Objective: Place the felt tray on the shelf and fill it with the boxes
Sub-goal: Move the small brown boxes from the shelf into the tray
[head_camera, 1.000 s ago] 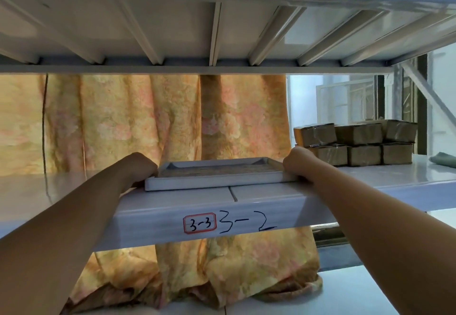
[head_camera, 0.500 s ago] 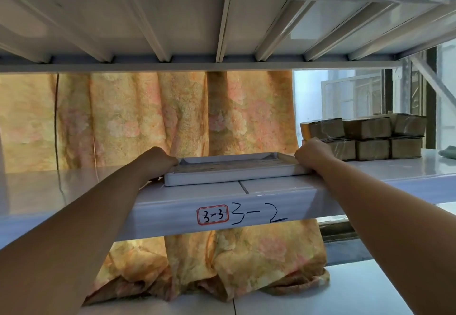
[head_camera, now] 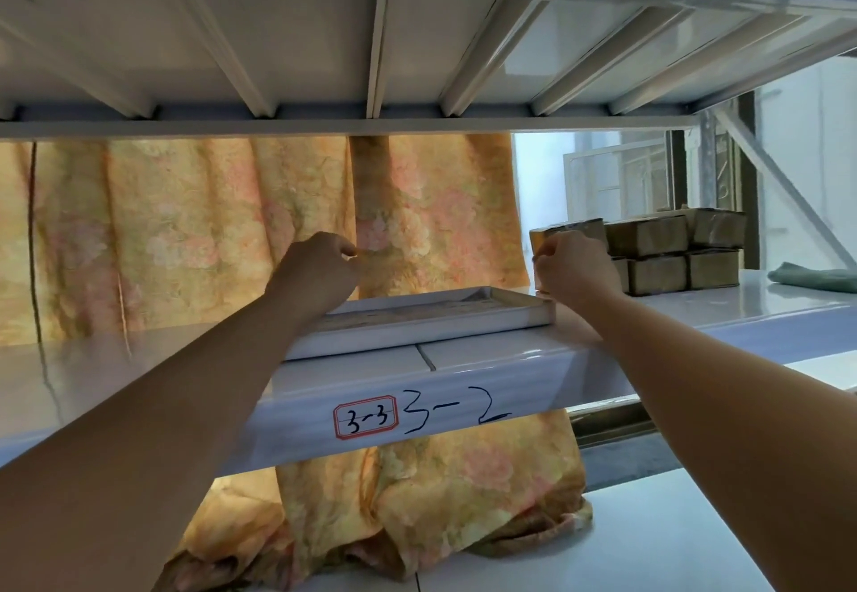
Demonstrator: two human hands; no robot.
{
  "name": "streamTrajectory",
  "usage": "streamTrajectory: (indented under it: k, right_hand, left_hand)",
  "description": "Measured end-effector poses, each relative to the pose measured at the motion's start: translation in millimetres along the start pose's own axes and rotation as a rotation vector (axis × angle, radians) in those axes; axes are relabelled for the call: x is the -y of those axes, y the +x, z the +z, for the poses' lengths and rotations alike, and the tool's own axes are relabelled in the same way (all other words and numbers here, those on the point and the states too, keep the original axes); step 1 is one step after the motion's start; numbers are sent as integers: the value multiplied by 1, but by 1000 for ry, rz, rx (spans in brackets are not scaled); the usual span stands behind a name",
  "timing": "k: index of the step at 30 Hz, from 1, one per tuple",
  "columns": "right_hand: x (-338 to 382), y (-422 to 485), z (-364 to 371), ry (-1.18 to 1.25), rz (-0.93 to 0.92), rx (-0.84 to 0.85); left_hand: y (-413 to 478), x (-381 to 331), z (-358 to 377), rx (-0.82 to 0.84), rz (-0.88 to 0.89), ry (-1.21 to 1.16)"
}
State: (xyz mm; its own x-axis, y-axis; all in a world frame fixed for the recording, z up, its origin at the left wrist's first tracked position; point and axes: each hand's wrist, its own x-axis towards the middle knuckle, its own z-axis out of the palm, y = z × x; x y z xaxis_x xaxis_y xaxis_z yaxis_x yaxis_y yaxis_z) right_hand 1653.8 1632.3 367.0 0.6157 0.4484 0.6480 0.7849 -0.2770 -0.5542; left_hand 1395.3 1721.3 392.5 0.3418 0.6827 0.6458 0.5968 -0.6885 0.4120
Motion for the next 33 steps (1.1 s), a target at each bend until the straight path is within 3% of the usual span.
streamTrajectory:
  k: [6, 11, 16, 26, 33]
  right_hand:
    - [-17, 26, -31, -104, -207, -121]
    - [-54, 75, -62, -152, -243, -229]
    - [-102, 134, -88, -195, -100, -80]
    - [-127, 177, -71, -346, -317, 347]
    - [-127, 175, -59, -471, -333, 397]
  left_hand:
    - [21, -65, 37, -9, 172, 333]
    - [43, -139, 75, -71, 236, 339]
    - [75, -202, 129, 18, 151, 165]
    - [112, -252, 207, 180, -185, -10]
    - [118, -257, 222, 225, -262, 44]
